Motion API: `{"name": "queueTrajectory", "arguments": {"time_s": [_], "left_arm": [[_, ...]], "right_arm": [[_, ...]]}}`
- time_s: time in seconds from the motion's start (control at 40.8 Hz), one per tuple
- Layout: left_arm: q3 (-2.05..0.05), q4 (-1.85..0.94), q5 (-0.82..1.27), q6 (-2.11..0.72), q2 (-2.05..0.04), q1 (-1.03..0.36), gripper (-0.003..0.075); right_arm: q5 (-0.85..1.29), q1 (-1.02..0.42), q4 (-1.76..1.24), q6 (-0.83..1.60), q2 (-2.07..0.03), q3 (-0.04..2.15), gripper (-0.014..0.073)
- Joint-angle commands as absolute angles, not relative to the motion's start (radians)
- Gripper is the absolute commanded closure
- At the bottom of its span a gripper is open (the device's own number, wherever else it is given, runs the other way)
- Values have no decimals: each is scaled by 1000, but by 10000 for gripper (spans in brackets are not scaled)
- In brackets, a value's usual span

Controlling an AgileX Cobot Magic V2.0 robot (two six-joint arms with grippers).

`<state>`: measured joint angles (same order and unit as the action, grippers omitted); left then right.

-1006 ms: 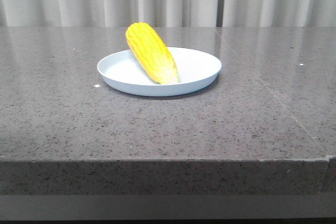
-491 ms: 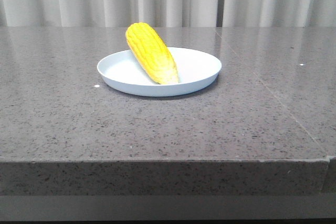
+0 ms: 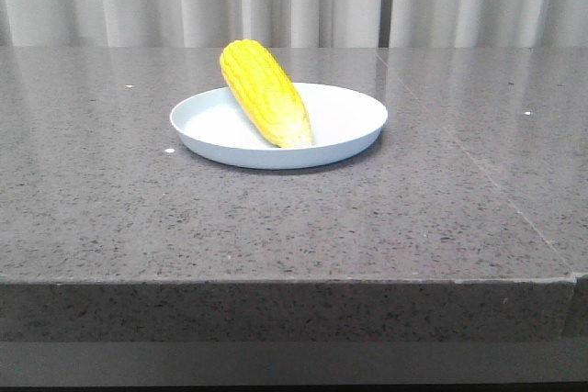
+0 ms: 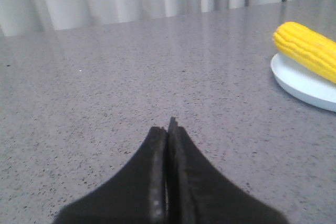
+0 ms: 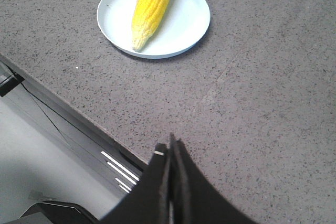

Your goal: Place corn on plate with both arms

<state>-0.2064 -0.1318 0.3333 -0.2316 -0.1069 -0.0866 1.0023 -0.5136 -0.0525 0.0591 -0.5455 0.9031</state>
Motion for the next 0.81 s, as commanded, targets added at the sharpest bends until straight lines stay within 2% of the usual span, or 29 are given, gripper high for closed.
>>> {"name": "queueTrajectory", "arguments": {"time_s": [0.0, 0.098, 0.245, 0.466, 0.638, 0.785], "left_arm": [[-139, -148, 117, -235, -74, -58, 741], [-40, -148, -20, -235, -49, -37, 741], [33, -148, -113, -235, -49, -37, 741], [31, -116, -49, -226, 27, -39, 741], [31, 119, -22, 45, 23, -37, 741], [33, 107, -6, 51, 23, -37, 741]], "right_arm": [[932, -512, -46, 59, -549, 926, 680], [932, -512, -46, 59, -549, 926, 680], [932, -512, -46, 59, -549, 926, 680], [932, -512, -46, 59, -549, 926, 680], [933, -512, -46, 59, -549, 926, 680], [932, -512, -46, 59, -549, 926, 680]]}}
